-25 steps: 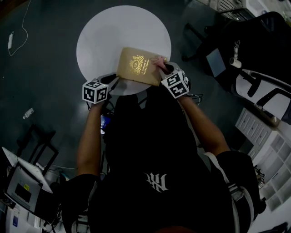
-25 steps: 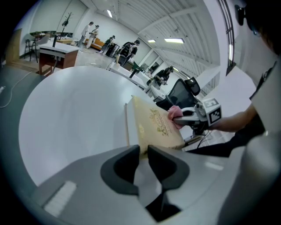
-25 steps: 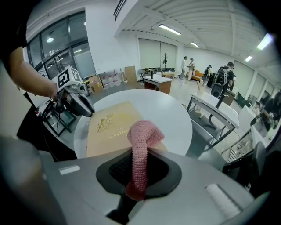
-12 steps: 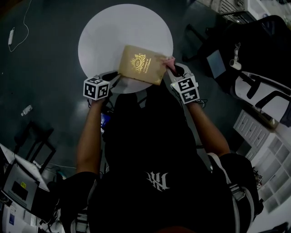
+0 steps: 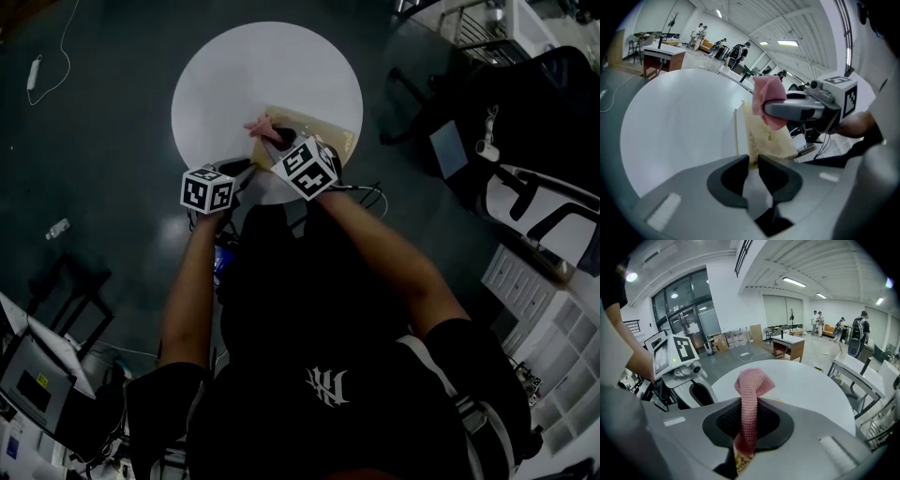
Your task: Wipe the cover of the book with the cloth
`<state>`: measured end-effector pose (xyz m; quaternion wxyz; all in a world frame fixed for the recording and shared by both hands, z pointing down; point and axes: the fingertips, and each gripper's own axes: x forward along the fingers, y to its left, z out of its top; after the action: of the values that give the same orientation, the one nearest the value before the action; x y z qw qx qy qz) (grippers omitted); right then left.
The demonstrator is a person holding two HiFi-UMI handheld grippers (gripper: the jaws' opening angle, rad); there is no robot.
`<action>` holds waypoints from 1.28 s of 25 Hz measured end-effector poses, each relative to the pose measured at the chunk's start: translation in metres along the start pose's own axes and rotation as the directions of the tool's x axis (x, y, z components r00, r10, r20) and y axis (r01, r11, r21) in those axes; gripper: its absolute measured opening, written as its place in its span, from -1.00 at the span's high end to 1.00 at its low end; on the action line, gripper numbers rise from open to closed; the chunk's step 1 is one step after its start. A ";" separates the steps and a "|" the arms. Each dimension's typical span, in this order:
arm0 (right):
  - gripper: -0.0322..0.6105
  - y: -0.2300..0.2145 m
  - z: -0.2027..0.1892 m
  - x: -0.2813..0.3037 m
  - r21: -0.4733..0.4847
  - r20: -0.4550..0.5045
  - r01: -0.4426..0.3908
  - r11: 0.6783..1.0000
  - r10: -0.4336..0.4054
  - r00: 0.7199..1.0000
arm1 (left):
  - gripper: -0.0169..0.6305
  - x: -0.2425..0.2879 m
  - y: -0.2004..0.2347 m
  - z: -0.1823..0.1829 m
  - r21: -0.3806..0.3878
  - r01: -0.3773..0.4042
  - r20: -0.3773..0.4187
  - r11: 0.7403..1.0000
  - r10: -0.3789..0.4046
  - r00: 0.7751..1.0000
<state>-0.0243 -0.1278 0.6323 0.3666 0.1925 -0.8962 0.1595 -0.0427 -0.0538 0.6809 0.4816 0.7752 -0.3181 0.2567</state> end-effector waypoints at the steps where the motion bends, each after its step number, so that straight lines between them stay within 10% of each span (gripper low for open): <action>1: 0.78 0.005 0.001 0.007 -0.017 -0.009 -0.008 1.000 0.008 1.000 | 0.73 -0.001 0.000 0.000 -0.003 0.000 0.000 1.000 0.000 1.000; 12: 0.78 0.008 -0.027 0.025 -0.156 -0.125 0.000 0.988 -0.020 0.992 | 0.73 -0.005 0.005 0.000 -0.006 -0.007 0.017 1.000 0.008 1.000; 32: 0.78 -0.027 -0.117 -0.066 -0.022 -0.152 0.087 0.996 -0.090 0.984 | 0.73 -0.006 0.002 0.001 -0.003 0.000 -0.002 1.000 0.000 1.000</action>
<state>0.1011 -0.0867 0.6680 0.4425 0.2165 -0.8571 0.1507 -0.0481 -0.0542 0.6769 0.4829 0.7742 -0.3181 0.2572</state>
